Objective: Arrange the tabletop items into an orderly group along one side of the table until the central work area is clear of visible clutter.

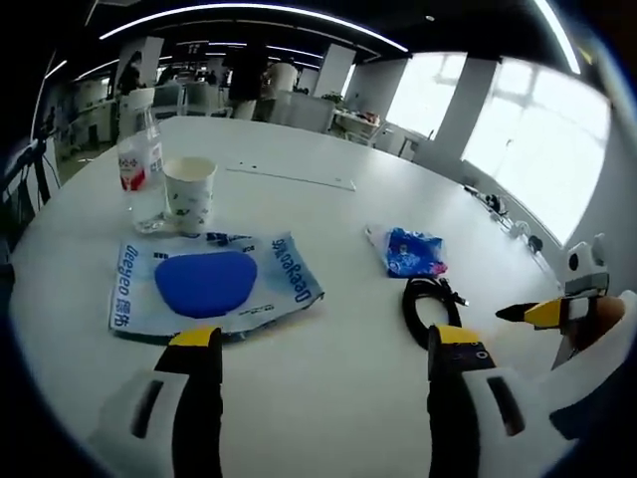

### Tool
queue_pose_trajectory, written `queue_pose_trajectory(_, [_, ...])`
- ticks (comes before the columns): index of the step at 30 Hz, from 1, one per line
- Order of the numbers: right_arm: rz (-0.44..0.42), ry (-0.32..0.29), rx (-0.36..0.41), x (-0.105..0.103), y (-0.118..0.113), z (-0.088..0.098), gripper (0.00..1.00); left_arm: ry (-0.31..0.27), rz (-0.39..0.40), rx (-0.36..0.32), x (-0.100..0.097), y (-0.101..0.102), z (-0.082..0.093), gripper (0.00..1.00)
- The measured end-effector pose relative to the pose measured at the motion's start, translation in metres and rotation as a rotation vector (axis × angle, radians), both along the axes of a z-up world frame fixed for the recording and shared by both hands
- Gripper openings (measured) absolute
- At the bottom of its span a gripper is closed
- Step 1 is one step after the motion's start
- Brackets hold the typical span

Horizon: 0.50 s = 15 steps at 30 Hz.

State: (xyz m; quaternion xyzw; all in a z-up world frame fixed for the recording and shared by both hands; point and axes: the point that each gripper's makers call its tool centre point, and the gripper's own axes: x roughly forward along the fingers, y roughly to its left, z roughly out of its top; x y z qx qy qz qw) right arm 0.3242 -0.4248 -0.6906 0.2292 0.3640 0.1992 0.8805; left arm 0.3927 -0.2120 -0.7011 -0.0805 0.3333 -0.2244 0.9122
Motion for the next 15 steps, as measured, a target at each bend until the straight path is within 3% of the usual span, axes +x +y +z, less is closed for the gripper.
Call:
queue_pose_trajectory(10, [0.166,-0.131,-0.069,0.046,0.028,0.033,0.69,-0.011,0.033,0.020,0.012,0.034,0.003,0.86])
queue_pose_trajectory(15, [0.210,-0.179,-0.081,0.072,0.040,0.051,0.69,-0.017,0.047,0.032,0.018,0.050,0.004,0.86])
